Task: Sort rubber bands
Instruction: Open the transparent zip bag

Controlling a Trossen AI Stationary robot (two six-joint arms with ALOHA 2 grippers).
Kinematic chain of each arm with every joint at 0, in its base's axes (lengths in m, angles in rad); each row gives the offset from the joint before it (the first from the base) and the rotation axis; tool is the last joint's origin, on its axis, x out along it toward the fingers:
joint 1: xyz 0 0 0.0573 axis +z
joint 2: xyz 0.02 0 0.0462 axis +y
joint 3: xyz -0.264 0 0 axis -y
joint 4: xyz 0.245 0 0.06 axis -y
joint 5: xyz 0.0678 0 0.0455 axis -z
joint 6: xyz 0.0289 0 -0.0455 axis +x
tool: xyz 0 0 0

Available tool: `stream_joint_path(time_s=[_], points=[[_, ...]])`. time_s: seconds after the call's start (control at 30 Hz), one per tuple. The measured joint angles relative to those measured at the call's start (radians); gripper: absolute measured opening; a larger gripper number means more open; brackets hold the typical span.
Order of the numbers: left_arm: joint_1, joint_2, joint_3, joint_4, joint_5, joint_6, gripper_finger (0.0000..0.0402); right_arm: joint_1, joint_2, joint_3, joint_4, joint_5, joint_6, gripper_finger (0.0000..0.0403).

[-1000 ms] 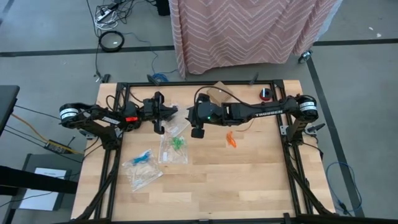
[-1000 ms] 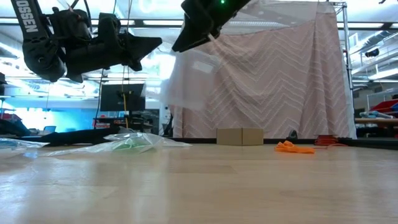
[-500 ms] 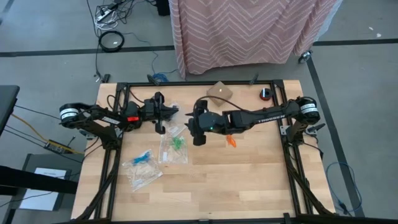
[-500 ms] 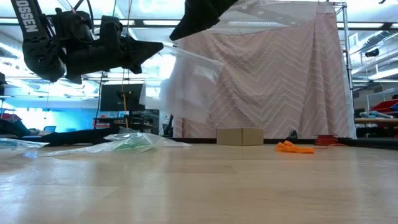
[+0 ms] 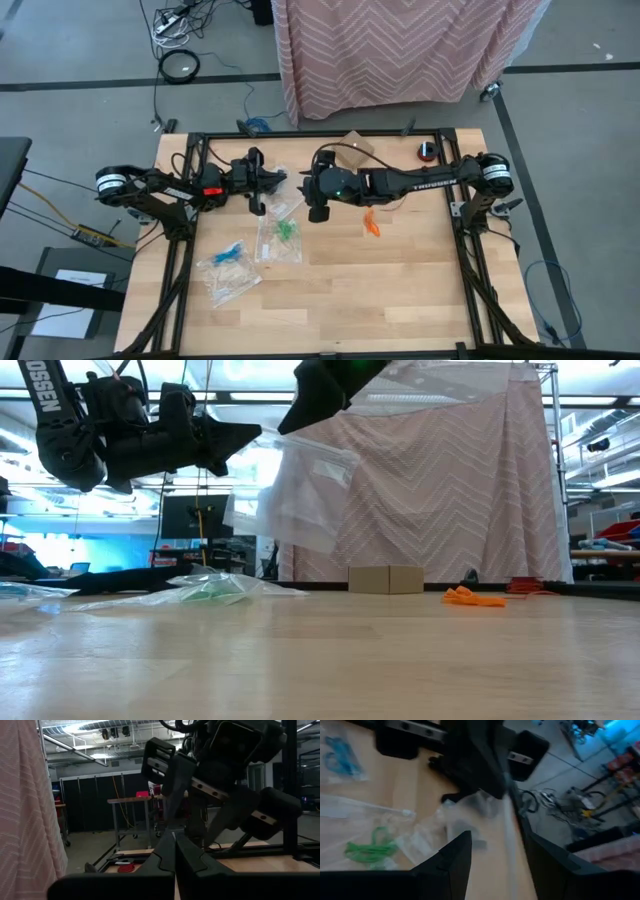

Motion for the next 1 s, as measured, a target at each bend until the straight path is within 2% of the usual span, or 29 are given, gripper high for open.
stream_joint_path(time_s=[0.17, 1.0], points=[[0.000, 0.000, 0.000, 0.000, 0.000, 0.000, 0.0001, -0.018, 0.000, 0.000, -0.004, -0.075, 0.056, 0.0173], [0.000, 0.000, 0.000, 0.008, 0.001, -0.015, 0.0001, -0.019, 0.028, 0.002, -0.006, -0.124, 0.076, 0.0173]])
